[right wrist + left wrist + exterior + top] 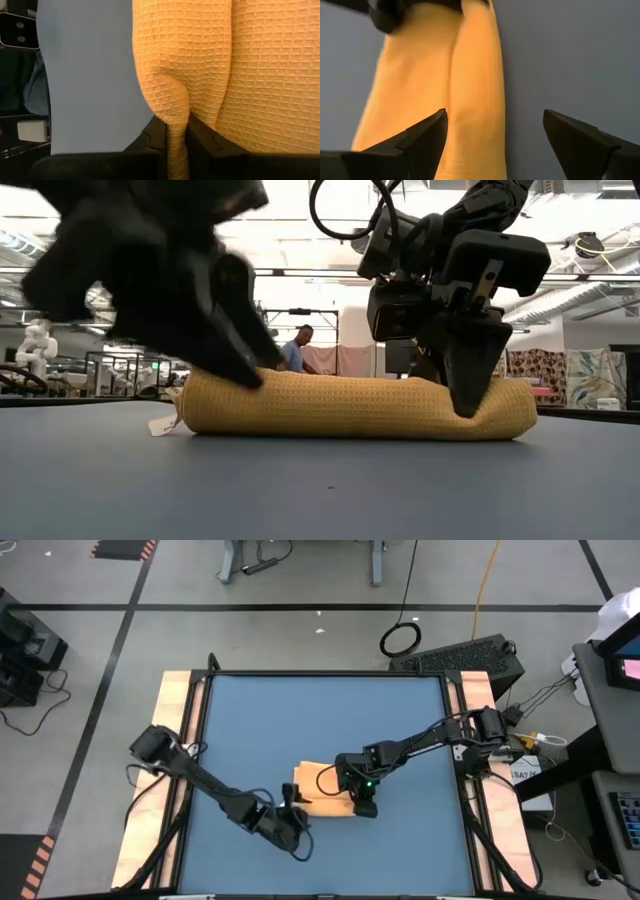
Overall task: Roll towel
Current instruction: Roll the yellow towel
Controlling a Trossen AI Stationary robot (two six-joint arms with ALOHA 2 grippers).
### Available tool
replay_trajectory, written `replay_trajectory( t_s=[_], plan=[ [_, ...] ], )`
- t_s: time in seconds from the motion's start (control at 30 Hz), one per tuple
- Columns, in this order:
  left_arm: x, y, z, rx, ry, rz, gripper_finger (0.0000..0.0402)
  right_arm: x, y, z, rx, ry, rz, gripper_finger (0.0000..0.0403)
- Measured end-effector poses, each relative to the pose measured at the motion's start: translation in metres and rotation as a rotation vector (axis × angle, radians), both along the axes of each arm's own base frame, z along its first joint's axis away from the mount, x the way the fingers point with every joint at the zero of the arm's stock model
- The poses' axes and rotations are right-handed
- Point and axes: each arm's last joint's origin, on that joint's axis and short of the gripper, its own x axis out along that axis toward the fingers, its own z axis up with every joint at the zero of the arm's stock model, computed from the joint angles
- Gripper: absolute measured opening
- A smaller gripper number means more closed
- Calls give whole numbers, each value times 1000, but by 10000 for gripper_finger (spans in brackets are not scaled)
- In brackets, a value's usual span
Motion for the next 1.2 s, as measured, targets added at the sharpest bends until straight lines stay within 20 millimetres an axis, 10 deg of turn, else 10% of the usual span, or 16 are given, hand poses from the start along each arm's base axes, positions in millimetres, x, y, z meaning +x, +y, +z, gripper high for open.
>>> replay_trajectory(
  t_s=[0.27, 0.63, 1.2],
  plan=[
    [2, 7, -17, -5, 55, 74, 272, 0, 0, 1, 4, 6, -12, 33],
    [8, 16, -18, -107, 83, 102, 35, 0, 4, 1, -50, -19, 5, 36],
    [23, 60, -5, -411, 199, 79, 30, -48, 78, 73, -619, -287, 37, 192]
  ],
)
